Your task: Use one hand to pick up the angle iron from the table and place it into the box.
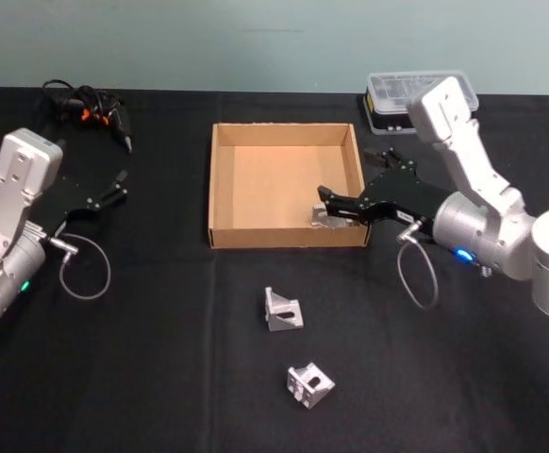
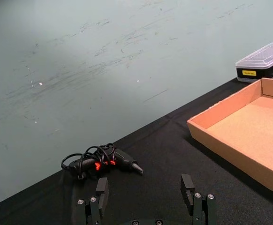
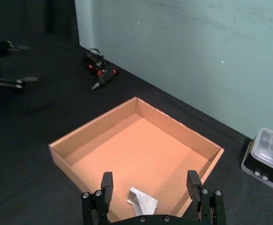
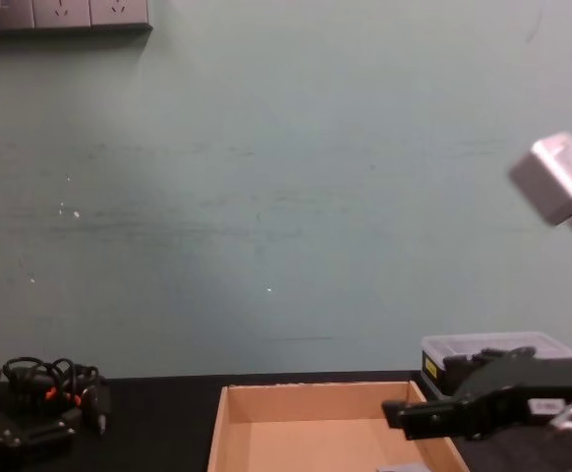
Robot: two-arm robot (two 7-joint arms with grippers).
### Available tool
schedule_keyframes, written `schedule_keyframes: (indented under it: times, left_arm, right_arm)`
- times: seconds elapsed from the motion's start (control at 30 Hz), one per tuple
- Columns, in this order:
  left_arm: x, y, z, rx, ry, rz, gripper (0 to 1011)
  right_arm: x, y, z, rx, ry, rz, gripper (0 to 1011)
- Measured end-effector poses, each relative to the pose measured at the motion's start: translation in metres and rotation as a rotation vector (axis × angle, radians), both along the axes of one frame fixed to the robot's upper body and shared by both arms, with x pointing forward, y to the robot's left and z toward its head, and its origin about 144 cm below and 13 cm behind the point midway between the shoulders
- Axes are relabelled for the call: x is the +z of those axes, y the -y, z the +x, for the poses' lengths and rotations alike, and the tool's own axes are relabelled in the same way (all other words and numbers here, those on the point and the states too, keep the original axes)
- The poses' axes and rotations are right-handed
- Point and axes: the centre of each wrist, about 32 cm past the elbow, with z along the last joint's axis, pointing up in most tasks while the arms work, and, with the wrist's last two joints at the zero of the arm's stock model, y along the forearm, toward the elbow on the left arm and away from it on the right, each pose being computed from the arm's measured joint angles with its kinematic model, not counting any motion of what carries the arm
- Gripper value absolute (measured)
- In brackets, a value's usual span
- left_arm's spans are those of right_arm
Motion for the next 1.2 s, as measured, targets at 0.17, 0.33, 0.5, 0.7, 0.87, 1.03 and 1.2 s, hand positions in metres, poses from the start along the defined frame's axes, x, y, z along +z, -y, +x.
schedule_keyframes:
  times: [0.17,0.33,0.5,0.7,0.87,1.03,1.2]
  left_arm:
    - [0.000,0.000,0.000,0.000,0.000,0.000,1011]
    - [0.000,0.000,0.000,0.000,0.000,0.000,1011]
    - [0.000,0.000,0.000,0.000,0.000,0.000,1011]
    - [0.000,0.000,0.000,0.000,0.000,0.000,1011]
    - [0.000,0.000,0.000,0.000,0.000,0.000,1012]
    - [0.000,0.000,0.000,0.000,0.000,0.000,1011]
    - [0.000,0.000,0.000,0.000,0.000,0.000,1011]
  right_arm:
    - [0.012,0.010,-0.021,0.038,0.025,0.013,1002]
    - [0.019,0.015,-0.039,0.081,0.030,0.004,1000]
    - [0.022,0.016,-0.059,0.127,0.018,-0.007,1002]
    - [0.020,0.006,-0.078,0.184,-0.022,-0.002,1002]
    - [0.015,-0.007,-0.089,0.229,-0.059,-0.013,1002]
    - [0.011,-0.018,-0.096,0.259,-0.087,-0.028,1002]
    - [0.006,-0.029,-0.100,0.267,-0.115,-0.050,1000]
